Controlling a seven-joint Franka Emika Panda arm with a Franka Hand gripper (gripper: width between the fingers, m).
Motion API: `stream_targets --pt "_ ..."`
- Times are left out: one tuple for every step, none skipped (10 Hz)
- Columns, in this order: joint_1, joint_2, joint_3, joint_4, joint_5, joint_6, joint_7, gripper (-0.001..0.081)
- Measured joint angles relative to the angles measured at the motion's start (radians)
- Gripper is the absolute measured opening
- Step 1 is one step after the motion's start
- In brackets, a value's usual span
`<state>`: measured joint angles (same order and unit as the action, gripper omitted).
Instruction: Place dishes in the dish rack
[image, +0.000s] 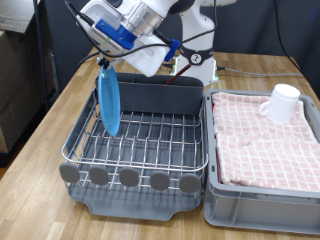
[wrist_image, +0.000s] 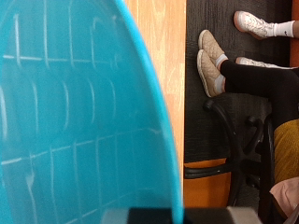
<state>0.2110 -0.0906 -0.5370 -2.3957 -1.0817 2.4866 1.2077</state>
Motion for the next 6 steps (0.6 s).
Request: stream_targets --pt "0.0 0.013 -0.003 0.009 0.0 0.004 0.0 0.0019" --pt "0.0 0.025 -0.005 0.021 0.001 0.007 0.0 0.0019" --pt "0.0 0.039 -0.007 0.033 0.001 0.01 0.0 0.0019" --pt "0.0 0.053 -0.01 0.044 0.001 0.014 -0.001 0.0019" --pt "0.0 0.067 -0.015 0.053 0.001 0.02 -0.004 0.0019" --pt "0.0 0.08 -0.021 0.06 0.001 0.03 -0.009 0.0019"
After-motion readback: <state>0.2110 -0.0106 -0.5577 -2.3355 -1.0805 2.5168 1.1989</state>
